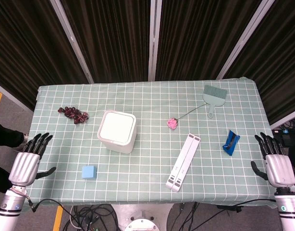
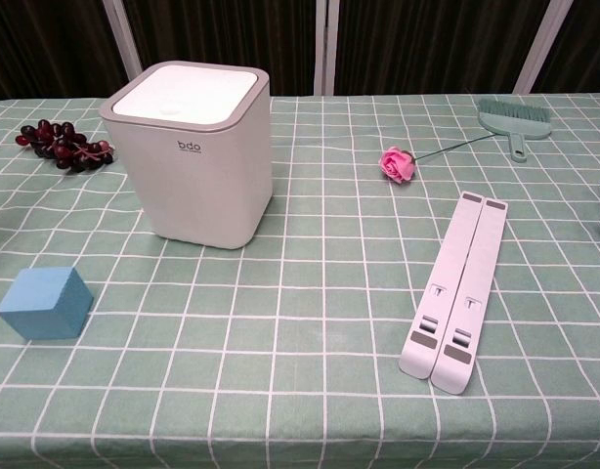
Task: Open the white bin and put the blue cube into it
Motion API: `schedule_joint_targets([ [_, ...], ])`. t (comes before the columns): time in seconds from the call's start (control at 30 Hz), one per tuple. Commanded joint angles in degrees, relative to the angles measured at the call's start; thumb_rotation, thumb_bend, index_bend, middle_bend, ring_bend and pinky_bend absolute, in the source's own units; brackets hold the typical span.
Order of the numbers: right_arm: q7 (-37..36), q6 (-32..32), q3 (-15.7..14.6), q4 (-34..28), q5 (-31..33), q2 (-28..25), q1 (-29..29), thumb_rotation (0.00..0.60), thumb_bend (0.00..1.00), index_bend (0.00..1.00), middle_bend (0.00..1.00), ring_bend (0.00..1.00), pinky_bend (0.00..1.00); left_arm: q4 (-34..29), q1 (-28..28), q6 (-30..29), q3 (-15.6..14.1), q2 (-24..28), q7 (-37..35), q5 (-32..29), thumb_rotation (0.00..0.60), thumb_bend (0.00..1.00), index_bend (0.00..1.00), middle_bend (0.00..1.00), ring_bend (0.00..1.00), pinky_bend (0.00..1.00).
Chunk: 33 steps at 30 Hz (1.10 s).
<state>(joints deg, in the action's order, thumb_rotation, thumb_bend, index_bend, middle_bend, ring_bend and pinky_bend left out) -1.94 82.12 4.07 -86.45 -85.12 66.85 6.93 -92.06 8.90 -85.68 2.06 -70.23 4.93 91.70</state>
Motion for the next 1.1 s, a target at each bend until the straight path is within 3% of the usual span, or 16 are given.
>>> schedule_joint_targets([
  [0.03,0.51,0.07,-0.16,0.07,-0.34,-0.04,0.04,0.6,0.27,0.0,0.0,0.0,0.0,-2.65,2.8,0.33,1.89,1.9,1.33,3.07,0.6,0.06,0.08,0.07,0.03,0.17],
  [0.3,0.23,-0.22,0.1,0.84,0.46,0.58,0.03,0.6,0.27,0.0,0.0,0.0,0.0,-9.35,13.04,10.82,5.13,2.26,6.76,6.86,0.6,0.06,0.08,0.09,0.03,0.17],
  [0.6,-1.23,-0.54,0.16,2.17,0.56,0.86,0.13,0.6,0.27,0.0,0.0,0.0,0.0,-8.83,21.31,23.09,6.82,-3.78,12.08,0.94,0.6,0.06,0.08,0.1,0.03,0.17],
  [0.9,-2.98,-0.46,0.18,3.77,0.84,1.18,-0.14,0.6,0.27,0.0,0.0,0.0,0.0,-6.48,23.33,27.13,5.23,-6.82,16.26,-4.3,0.6,0.06,0.08,0.13,0.03,0.16],
  [1.1,-3.13,-0.82,0.06,4.39,0.69,1.84,0.05,0.6,0.27,0.0,0.0,0.0,0.0,-6.45,23.39,27.13,3.63,-6.91,17.68,-4.93,0.6,0.06,0.08,0.21,0.03,0.16],
])
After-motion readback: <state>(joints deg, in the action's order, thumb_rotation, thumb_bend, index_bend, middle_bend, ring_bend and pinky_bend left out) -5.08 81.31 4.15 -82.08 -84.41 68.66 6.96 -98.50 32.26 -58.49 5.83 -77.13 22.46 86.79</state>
